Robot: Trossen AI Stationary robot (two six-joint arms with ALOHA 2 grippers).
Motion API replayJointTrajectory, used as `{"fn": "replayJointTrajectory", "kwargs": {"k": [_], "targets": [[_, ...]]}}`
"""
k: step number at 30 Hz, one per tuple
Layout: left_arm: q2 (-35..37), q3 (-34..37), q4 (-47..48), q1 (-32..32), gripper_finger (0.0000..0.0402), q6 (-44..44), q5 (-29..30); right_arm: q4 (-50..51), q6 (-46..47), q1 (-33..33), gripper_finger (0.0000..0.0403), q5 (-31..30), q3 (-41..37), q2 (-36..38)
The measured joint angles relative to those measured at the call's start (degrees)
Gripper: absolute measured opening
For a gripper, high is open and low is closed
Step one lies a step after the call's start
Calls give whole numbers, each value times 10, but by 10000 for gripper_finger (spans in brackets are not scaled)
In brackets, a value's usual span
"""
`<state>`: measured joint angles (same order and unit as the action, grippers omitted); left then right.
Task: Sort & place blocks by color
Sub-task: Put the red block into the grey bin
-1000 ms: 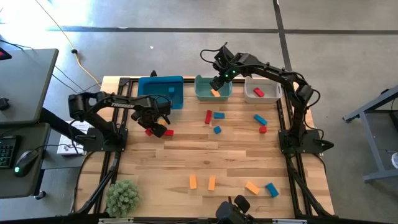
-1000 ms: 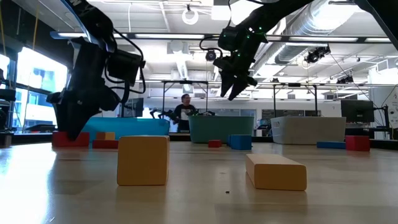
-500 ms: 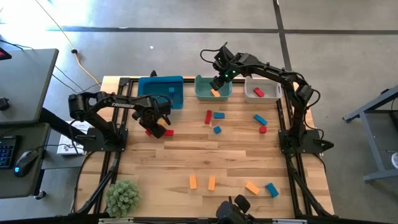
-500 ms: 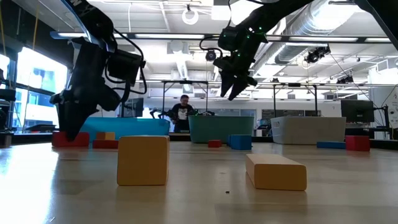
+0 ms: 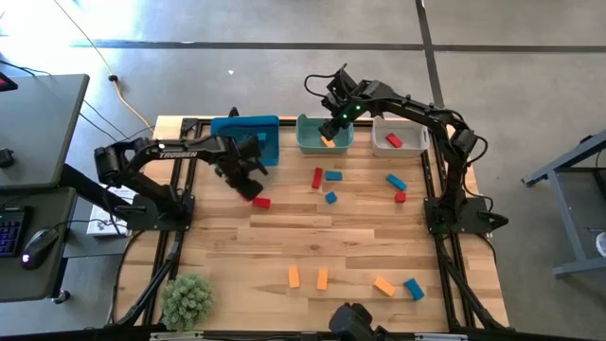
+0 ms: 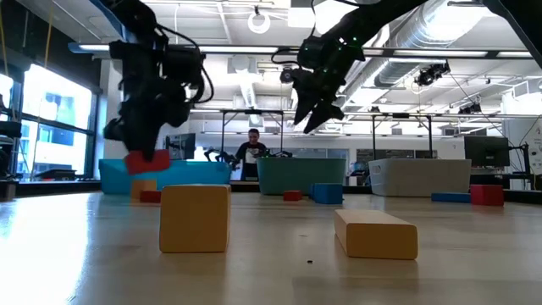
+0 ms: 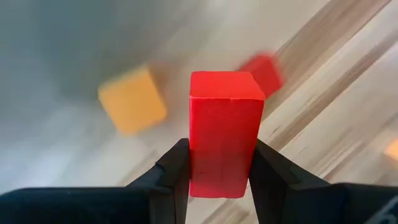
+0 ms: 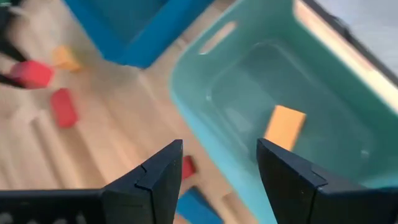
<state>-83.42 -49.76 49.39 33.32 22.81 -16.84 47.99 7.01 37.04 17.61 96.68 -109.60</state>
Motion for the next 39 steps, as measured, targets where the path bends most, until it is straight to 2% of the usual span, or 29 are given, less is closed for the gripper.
{"fn": "replayJointTrajectory", "kwargs": {"k": [5, 12, 18, 24, 28, 32, 39], "targets": [[2, -39, -7, 37, 101, -34, -6, -23, 0, 0, 192, 66, 0, 0], [2, -86, -64, 86, 101, -59, -24, -83, 0, 0, 192, 165, 0, 0], [2, -124, -112, 119, 101, -71, -33, -142, 3, -1, 193, 171, 0, 0], [2, -141, -192, 139, 101, -69, -97, -215, 7, -7, 193, 175, 0, 0], [2, -141, -230, 152, 101, -52, -146, -270, 47, -8, 193, 177, 0, 0], [2, -141, -242, 163, 101, -50, -153, -322, 93, 0, 193, 182, 0, 0], [2, -141, -298, 177, 101, -50, -208, -395, 145, 13, 193, 270, 0, 0]]}}
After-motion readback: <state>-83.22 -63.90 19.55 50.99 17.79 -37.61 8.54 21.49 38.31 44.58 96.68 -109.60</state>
